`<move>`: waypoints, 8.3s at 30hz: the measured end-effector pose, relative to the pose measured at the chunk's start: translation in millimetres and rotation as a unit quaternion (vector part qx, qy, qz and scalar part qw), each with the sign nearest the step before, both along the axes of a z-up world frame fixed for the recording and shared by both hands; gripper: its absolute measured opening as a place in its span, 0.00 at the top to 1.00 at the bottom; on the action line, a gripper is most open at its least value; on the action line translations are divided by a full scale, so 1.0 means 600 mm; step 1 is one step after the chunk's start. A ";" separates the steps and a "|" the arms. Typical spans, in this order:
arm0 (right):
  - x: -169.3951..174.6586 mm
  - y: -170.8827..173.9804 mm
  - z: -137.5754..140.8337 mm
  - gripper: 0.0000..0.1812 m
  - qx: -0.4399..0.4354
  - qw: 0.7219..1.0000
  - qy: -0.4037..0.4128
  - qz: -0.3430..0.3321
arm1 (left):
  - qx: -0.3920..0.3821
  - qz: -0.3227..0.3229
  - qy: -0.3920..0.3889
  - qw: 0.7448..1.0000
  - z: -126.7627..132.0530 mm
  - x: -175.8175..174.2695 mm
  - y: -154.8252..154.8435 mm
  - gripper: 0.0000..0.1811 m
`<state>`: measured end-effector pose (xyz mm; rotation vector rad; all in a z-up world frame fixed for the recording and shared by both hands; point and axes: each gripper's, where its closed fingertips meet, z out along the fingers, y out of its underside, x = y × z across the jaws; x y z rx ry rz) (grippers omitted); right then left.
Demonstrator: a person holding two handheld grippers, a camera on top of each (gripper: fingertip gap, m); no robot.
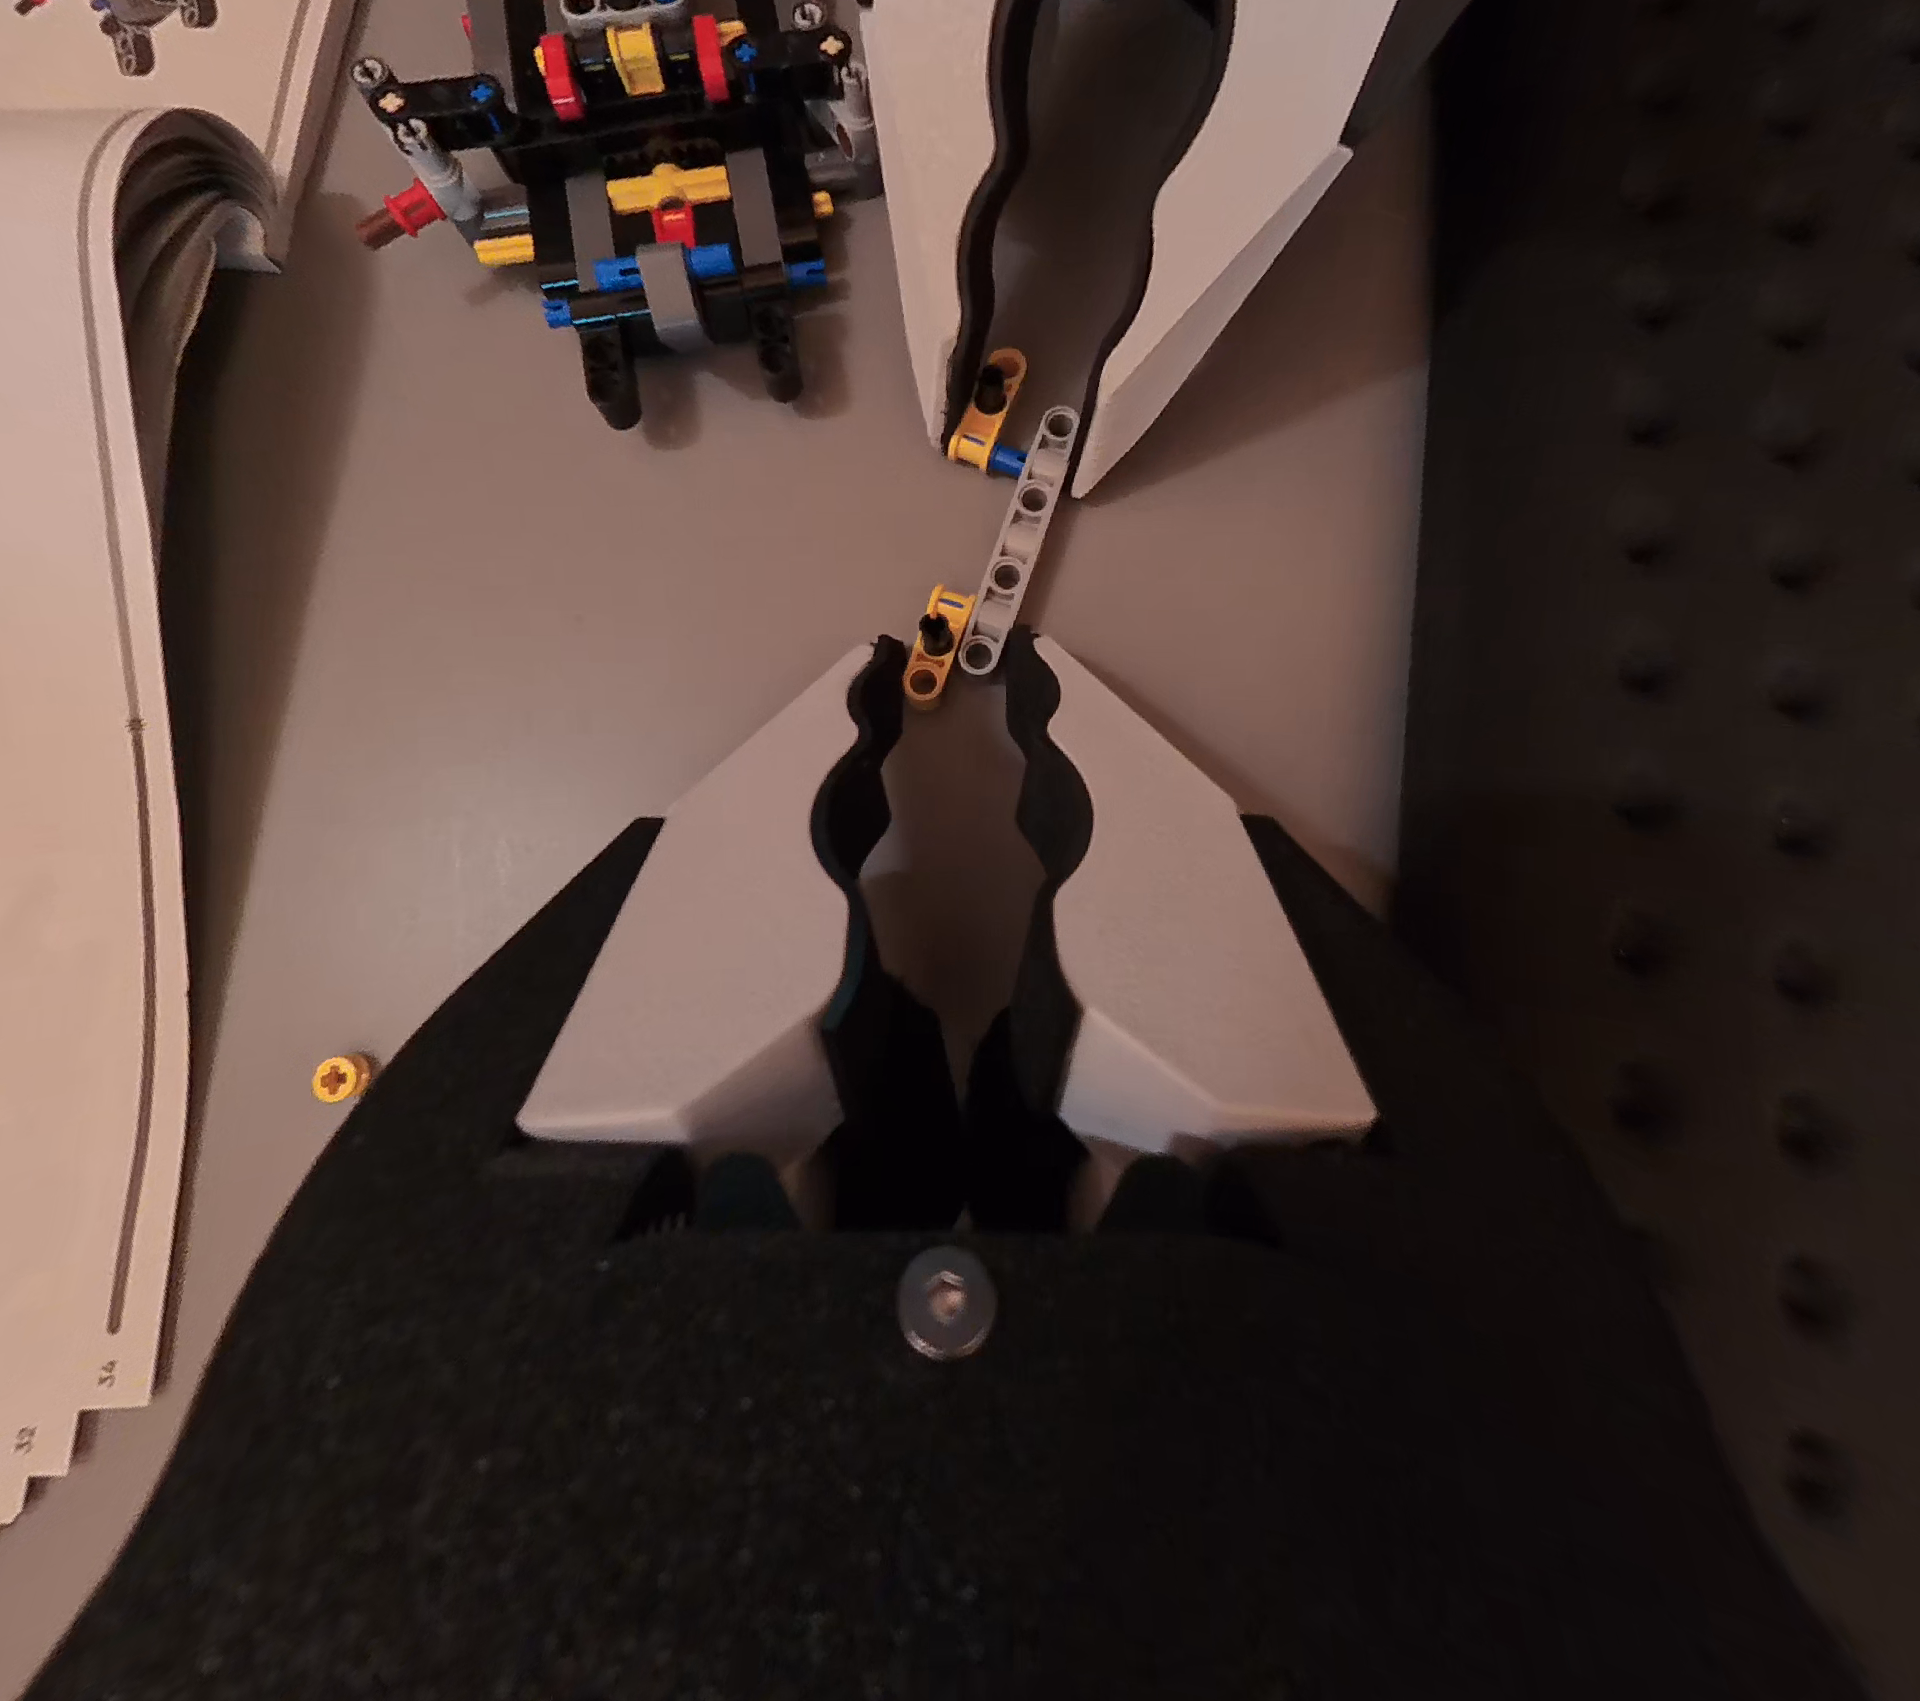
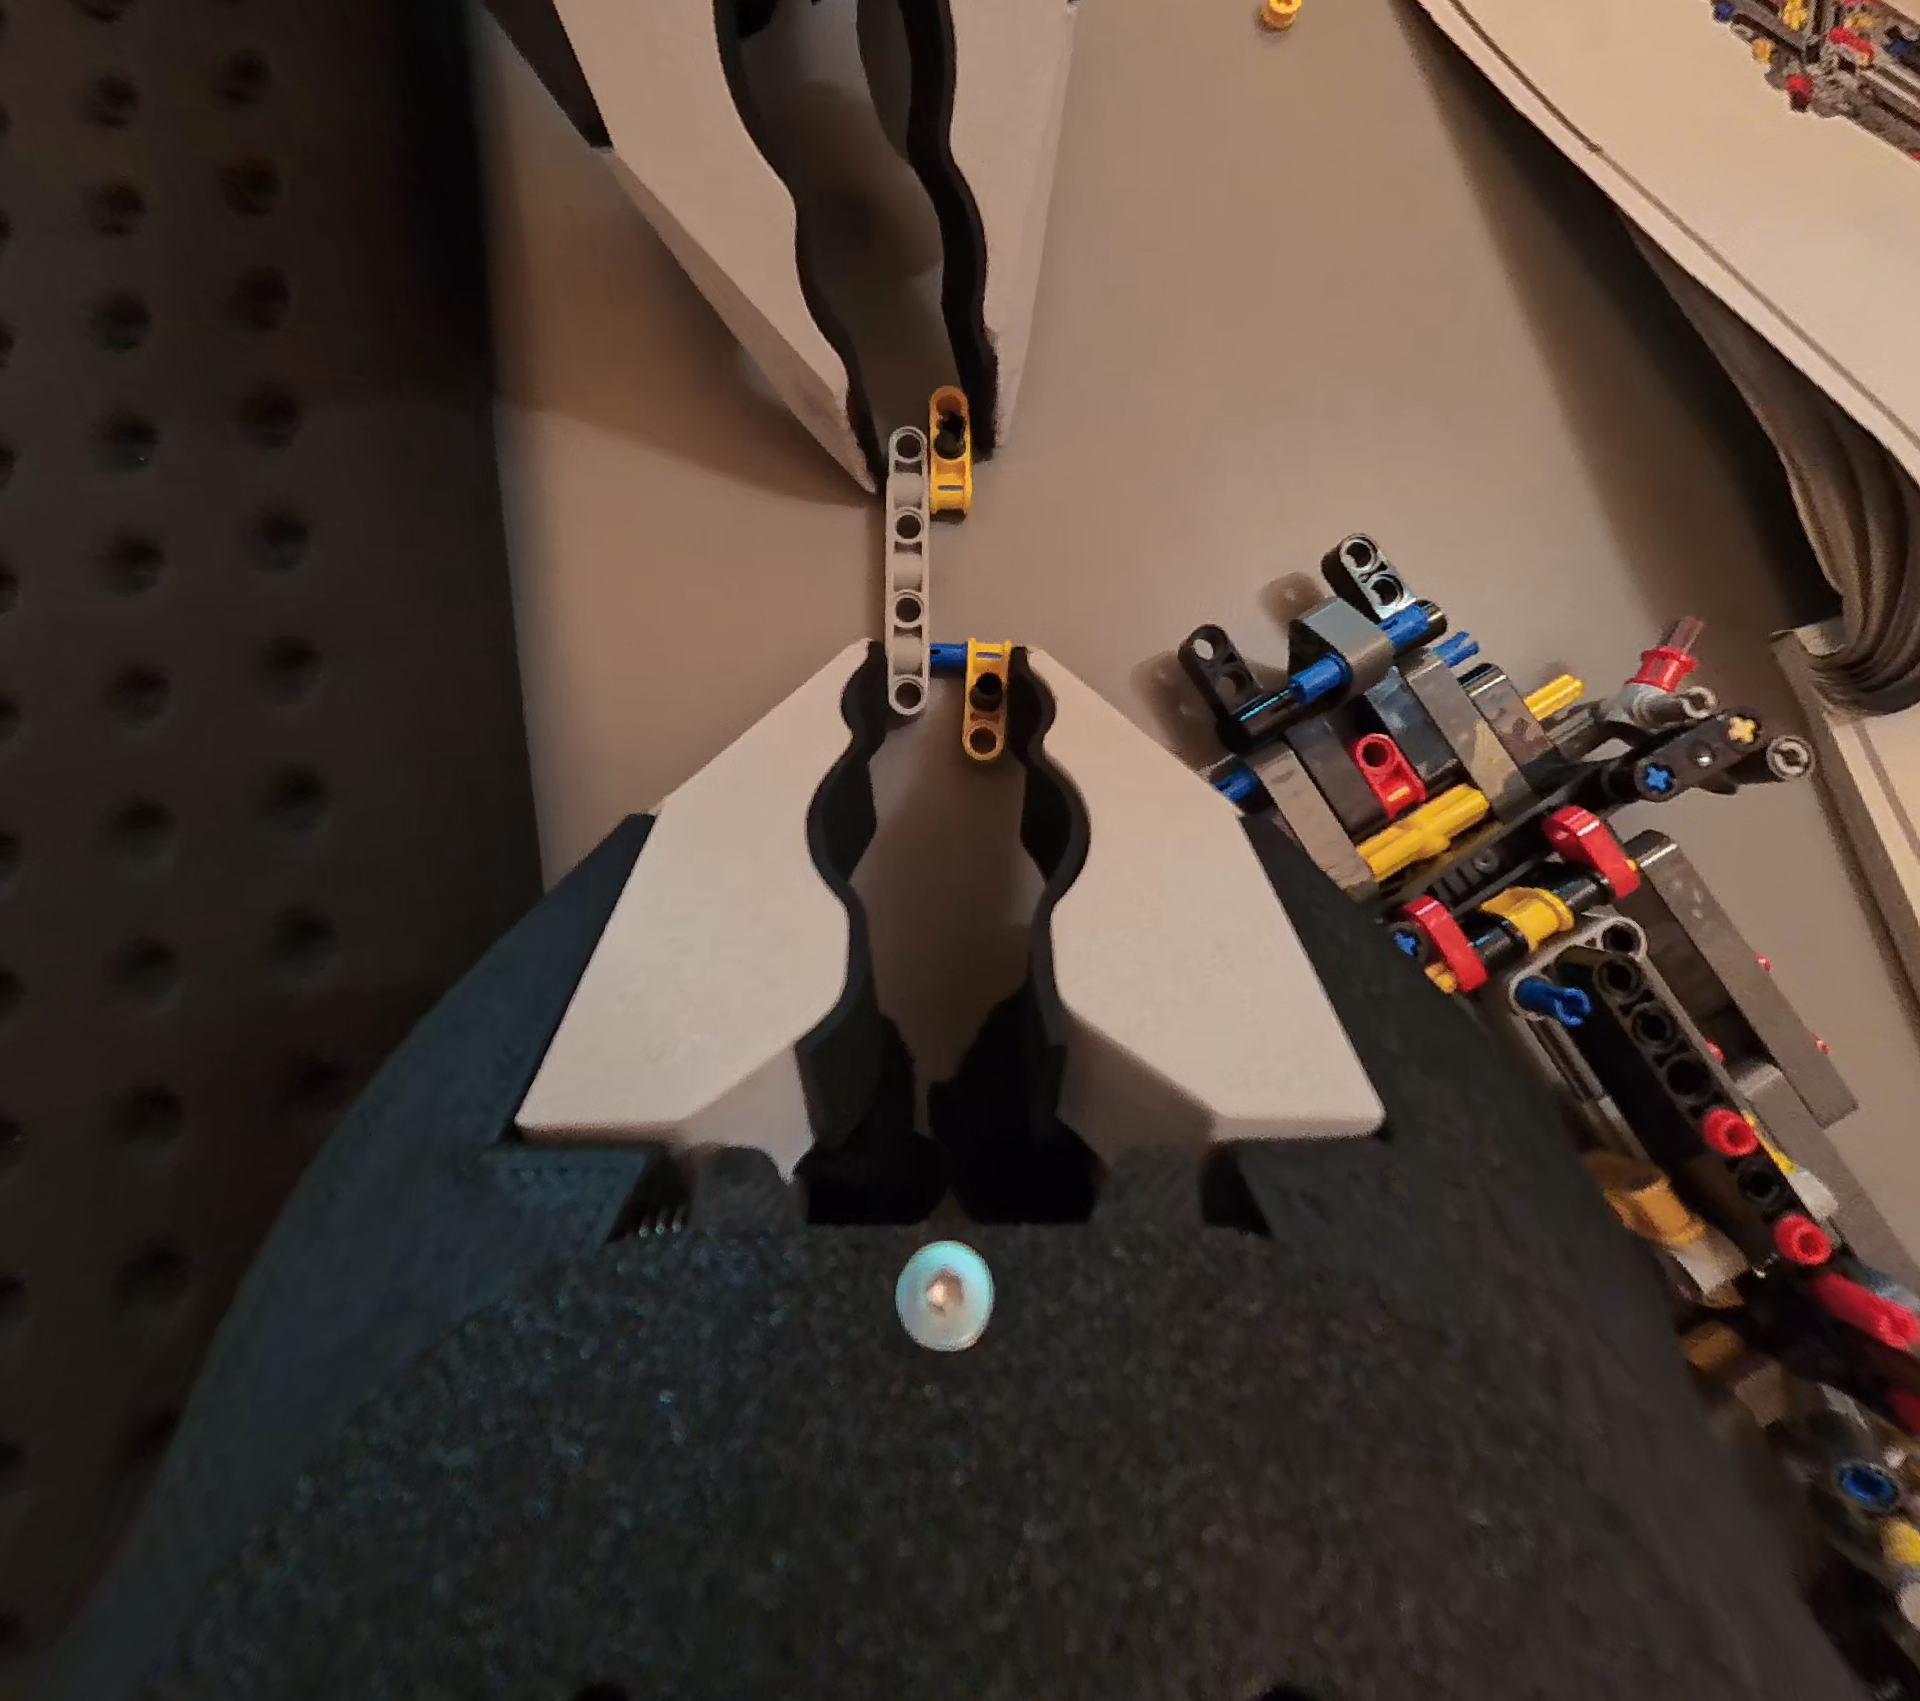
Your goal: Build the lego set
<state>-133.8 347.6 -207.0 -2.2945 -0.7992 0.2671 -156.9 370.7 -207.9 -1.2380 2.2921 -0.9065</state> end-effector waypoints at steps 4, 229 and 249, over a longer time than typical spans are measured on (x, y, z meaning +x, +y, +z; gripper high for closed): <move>0.001 -0.001 0.000 0.88 -0.003 1.000 0.003 0.003 | -0.002 -0.003 0.000 1.000 0.000 0.000 0.000 0.90; 0.004 -0.017 0.004 0.93 -0.001 0.996 0.014 0.086 | -0.029 -0.093 -0.013 0.995 0.000 -0.018 -0.029 0.92; 0.007 -0.030 0.001 0.96 -0.026 0.995 0.025 0.095 | -0.028 -0.085 -0.011 0.996 0.000 -0.016 -0.030 0.92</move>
